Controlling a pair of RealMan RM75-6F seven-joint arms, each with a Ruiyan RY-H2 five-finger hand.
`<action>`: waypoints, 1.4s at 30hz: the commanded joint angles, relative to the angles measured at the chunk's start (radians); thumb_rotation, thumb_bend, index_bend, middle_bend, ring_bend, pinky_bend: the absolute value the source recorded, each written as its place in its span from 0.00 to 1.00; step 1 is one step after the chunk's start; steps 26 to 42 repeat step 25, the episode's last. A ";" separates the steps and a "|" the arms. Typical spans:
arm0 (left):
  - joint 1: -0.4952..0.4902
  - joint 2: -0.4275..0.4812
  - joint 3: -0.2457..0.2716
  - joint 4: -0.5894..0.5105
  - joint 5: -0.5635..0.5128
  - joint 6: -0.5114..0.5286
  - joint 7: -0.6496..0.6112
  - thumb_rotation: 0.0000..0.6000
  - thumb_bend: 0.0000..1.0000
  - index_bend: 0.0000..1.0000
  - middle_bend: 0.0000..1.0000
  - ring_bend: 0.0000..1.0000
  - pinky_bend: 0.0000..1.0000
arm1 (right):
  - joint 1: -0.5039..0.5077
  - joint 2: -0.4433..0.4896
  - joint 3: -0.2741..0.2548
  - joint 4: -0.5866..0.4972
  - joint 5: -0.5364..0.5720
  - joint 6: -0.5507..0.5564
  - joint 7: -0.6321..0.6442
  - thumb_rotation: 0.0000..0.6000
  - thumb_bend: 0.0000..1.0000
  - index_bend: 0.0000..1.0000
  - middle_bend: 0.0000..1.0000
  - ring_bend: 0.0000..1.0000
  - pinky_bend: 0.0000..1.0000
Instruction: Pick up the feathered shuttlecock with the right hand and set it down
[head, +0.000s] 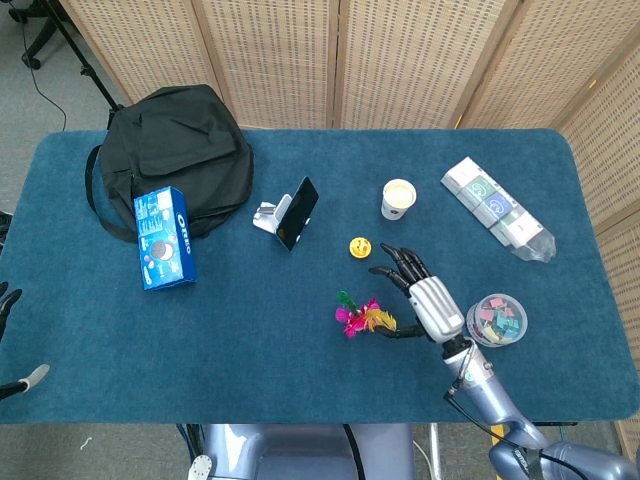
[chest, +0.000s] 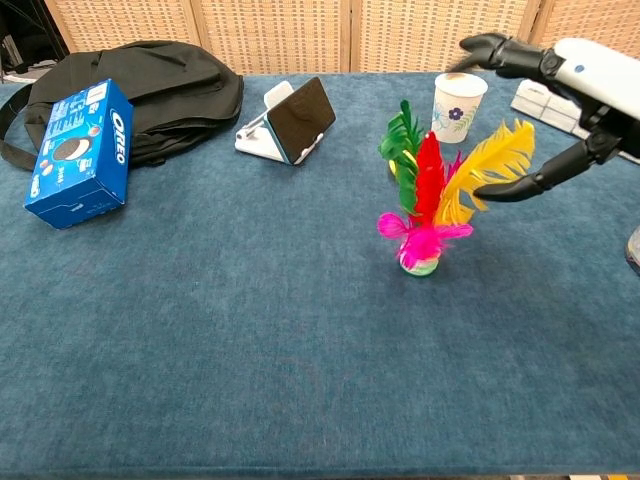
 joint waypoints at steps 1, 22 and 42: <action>0.003 0.002 -0.001 0.000 0.000 0.007 -0.005 1.00 0.00 0.00 0.00 0.00 0.00 | -0.019 0.103 0.008 -0.121 -0.012 0.023 -0.071 1.00 0.00 0.00 0.00 0.00 0.00; 0.015 -0.005 -0.009 -0.004 -0.011 0.027 0.026 1.00 0.00 0.00 0.00 0.00 0.00 | -0.344 0.254 -0.100 0.007 -0.044 0.336 -0.346 1.00 0.00 0.00 0.00 0.00 0.00; 0.014 -0.006 -0.006 -0.004 -0.004 0.026 0.026 1.00 0.00 0.00 0.00 0.00 0.00 | -0.365 0.248 -0.098 0.043 -0.023 0.335 -0.319 1.00 0.00 0.00 0.00 0.00 0.00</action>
